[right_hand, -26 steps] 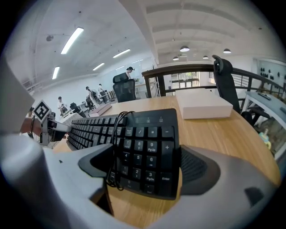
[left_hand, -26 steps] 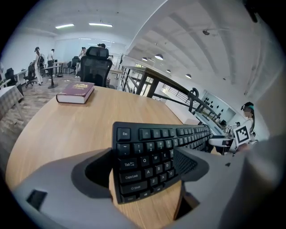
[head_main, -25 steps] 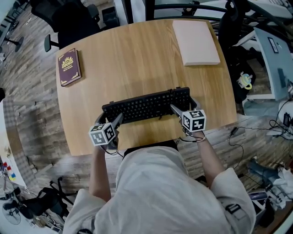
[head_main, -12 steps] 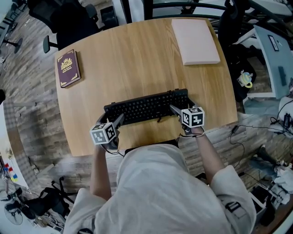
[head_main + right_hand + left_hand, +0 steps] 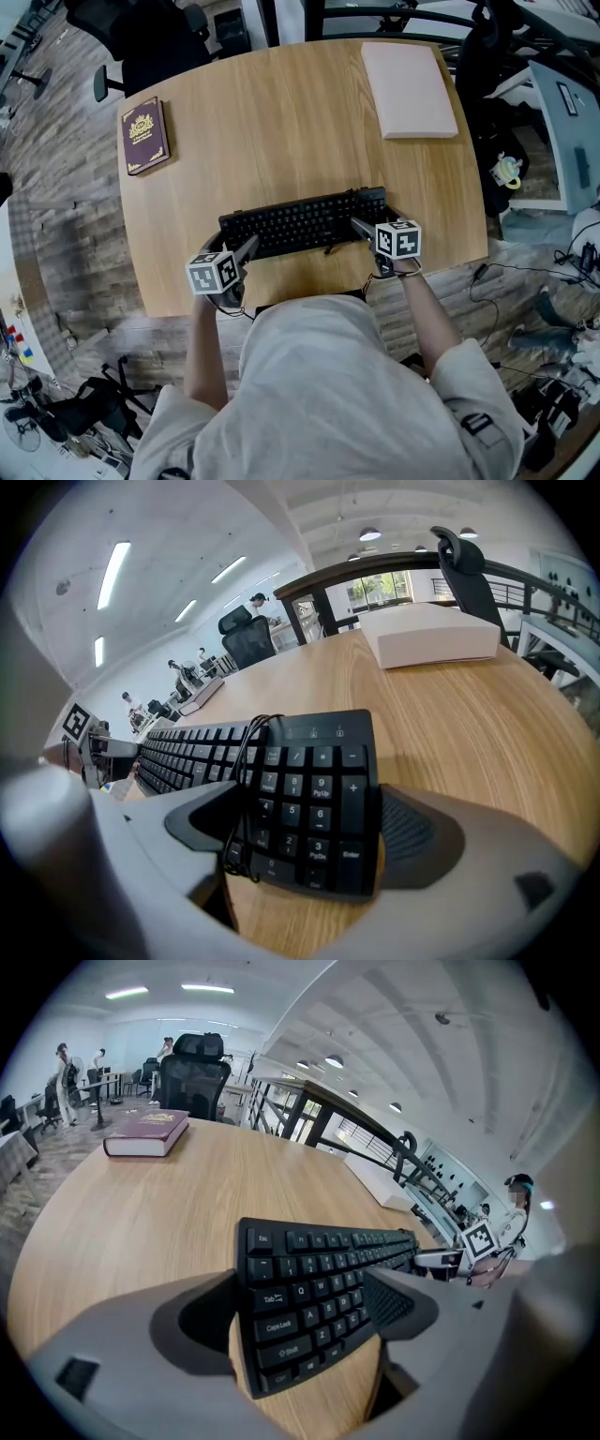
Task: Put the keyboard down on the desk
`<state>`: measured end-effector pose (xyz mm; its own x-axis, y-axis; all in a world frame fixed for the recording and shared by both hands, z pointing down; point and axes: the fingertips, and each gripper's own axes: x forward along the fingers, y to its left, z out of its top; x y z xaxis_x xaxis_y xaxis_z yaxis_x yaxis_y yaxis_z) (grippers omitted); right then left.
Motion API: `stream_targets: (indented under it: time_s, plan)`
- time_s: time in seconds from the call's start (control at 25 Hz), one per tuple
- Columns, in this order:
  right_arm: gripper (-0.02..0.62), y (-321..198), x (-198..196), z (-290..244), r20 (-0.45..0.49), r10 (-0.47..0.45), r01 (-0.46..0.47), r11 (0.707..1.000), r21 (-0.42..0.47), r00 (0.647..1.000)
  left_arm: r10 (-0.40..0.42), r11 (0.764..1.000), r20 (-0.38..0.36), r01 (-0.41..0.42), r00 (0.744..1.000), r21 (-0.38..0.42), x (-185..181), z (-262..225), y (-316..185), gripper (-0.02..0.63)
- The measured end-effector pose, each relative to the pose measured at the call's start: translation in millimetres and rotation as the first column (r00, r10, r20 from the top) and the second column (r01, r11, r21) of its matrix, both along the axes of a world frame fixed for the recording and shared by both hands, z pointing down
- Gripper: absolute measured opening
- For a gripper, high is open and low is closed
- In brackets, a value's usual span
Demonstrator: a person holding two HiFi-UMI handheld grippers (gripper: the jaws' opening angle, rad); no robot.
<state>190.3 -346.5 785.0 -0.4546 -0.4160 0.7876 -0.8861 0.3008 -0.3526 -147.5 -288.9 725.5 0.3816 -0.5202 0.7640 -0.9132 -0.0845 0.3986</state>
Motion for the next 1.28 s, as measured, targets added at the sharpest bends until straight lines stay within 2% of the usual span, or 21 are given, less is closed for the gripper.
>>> stream_targets:
  time_s: [0.28,0.72,1.0,1.16,1.28]
  plan:
    - [0.460,-3,2,10,-0.014,0.000,-0.001,0.999,-0.037,1.000,-0.007,1.000,0.006,0.007,1.000,-0.025,0,12,-1,0.425]
    - [0.460,-5,2,12,-0.040,0.007,-0.009,0.999,-0.050,0.999,0.009,0.998,0.034,-0.007,0.999,-0.056,-2,30,-9,0.425]
    - [0.472,-5,3,12,-0.058,0.002,-0.005,0.999,-0.050,0.998,0.012,0.995,0.021,-0.010,1.000,-0.101,-4,49,-7,0.425]
    - [0.472,-9,7,7,-0.024,0.035,-0.036,0.998,-0.045,0.999,0.066,0.992,0.081,-0.056,0.995,-0.112,-9,52,-5,0.423]
    - [0.466,-10,10,-2,-0.045,0.038,-0.039,0.999,-0.012,0.998,0.083,0.993,0.118,-0.072,0.990,-0.095,-9,46,-4,0.423]
